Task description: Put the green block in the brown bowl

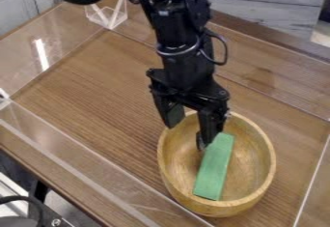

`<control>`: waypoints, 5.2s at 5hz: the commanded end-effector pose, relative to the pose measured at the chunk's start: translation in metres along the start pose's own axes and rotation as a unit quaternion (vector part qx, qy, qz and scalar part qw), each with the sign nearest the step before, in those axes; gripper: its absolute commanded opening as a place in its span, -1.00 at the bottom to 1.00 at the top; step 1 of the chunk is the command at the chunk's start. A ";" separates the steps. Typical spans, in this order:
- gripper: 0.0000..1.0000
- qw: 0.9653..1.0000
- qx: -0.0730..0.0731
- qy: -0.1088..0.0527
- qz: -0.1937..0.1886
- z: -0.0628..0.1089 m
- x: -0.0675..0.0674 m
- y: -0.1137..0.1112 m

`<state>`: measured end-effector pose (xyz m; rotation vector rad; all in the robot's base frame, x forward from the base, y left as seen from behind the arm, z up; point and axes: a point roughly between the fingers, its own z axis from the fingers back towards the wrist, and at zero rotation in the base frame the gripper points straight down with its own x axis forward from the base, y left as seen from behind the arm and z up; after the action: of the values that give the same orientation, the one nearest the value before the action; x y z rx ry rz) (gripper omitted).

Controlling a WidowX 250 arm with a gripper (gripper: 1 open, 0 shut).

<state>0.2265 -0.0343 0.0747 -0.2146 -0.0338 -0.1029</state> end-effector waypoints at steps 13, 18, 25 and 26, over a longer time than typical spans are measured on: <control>-1.00 0.999 -0.013 0.007 0.038 -0.017 0.017 0.027; -1.00 0.998 -0.023 0.036 0.048 -0.002 0.012 0.034; -1.00 0.997 -0.036 0.041 0.057 0.004 0.012 0.047; -1.00 0.997 -0.038 0.042 0.057 0.005 0.012 0.049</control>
<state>0.2311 0.0092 0.0545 -0.2947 0.1320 0.0124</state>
